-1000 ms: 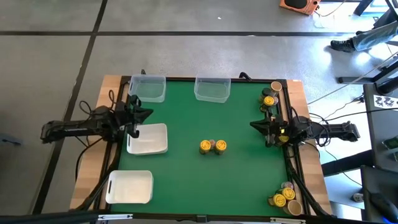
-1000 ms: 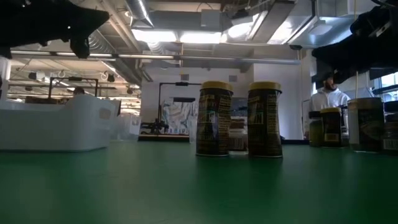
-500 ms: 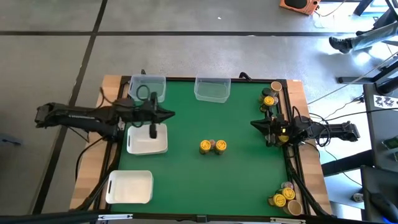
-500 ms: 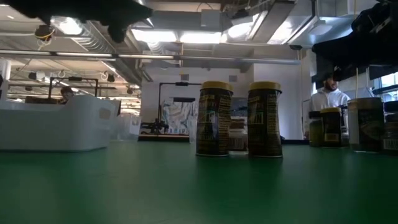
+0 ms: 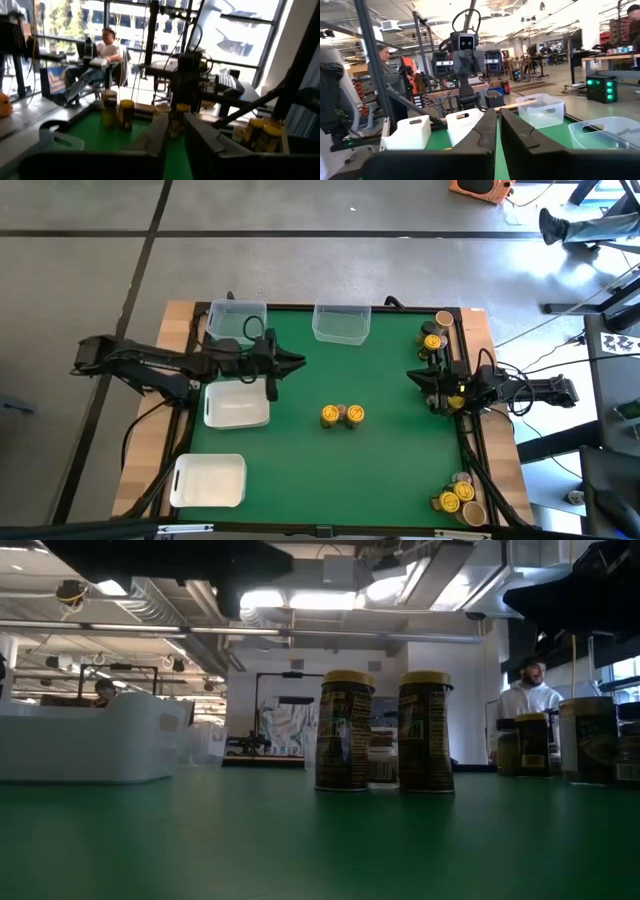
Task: Sort spices by type
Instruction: Put the yellow seasoning bottle into the left transparent bin
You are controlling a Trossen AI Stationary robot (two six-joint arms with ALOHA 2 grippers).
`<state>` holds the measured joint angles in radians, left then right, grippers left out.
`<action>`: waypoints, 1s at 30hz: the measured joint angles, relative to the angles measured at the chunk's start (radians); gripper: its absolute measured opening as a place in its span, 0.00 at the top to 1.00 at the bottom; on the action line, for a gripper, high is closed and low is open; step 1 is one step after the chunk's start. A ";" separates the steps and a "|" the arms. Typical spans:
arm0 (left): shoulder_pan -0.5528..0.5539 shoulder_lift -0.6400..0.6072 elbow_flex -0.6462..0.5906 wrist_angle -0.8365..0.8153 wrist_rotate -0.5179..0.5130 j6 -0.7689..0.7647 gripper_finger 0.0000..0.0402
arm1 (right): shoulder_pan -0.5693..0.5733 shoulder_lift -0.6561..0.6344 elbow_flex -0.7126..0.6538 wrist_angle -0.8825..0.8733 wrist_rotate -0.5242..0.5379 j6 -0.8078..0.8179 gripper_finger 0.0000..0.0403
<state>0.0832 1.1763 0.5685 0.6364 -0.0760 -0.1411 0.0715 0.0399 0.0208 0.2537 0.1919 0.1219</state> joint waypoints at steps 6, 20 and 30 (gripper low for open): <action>-0.003 0.092 0.114 -0.115 -0.005 0.012 0.56 | 0.000 0.002 0.000 -0.001 0.044 -0.004 0.78; -0.063 0.303 0.432 -0.554 0.048 0.008 0.28 | 0.000 0.004 0.000 0.007 0.078 -0.078 0.33; -0.180 0.410 0.433 -0.568 0.039 -0.027 0.28 | 0.000 0.004 0.001 -0.024 0.079 -0.086 0.30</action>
<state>-0.0965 1.5868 1.0016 0.0679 -0.0375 -0.1681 0.0715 0.0441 0.0216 0.2300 0.2709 0.0360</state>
